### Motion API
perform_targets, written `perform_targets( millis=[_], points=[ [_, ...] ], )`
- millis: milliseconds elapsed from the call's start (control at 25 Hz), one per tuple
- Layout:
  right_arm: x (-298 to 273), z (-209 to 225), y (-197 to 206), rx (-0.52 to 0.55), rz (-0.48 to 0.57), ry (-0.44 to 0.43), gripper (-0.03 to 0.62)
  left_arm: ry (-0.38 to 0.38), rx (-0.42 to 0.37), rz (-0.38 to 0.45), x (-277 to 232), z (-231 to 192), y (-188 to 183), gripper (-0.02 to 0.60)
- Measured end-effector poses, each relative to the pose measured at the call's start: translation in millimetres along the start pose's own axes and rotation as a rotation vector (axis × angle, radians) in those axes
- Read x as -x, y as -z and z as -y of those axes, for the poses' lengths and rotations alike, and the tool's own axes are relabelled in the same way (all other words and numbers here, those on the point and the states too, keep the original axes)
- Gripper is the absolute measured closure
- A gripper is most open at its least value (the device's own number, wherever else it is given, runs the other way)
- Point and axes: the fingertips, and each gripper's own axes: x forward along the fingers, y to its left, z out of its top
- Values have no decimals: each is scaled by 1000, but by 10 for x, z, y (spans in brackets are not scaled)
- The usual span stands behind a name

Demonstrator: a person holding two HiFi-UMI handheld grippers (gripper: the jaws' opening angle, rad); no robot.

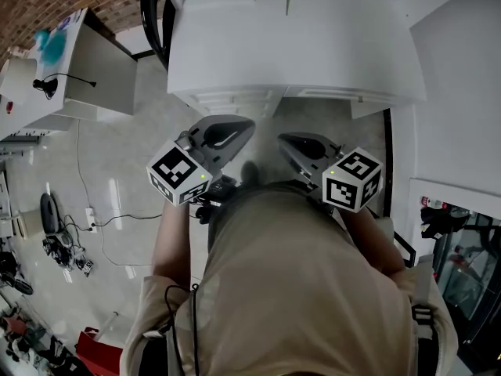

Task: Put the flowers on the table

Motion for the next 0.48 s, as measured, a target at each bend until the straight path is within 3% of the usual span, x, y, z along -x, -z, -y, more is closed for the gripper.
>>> perform_targets(
  millis=[360,480],
  points=[
    [469,-69,184,-6,33,-4,574,-11,10,-17,-172,470,41,572],
    [638,-97,267,-37,53,-21,574,-57,2,-30,-223,581,46,572]
  ],
)
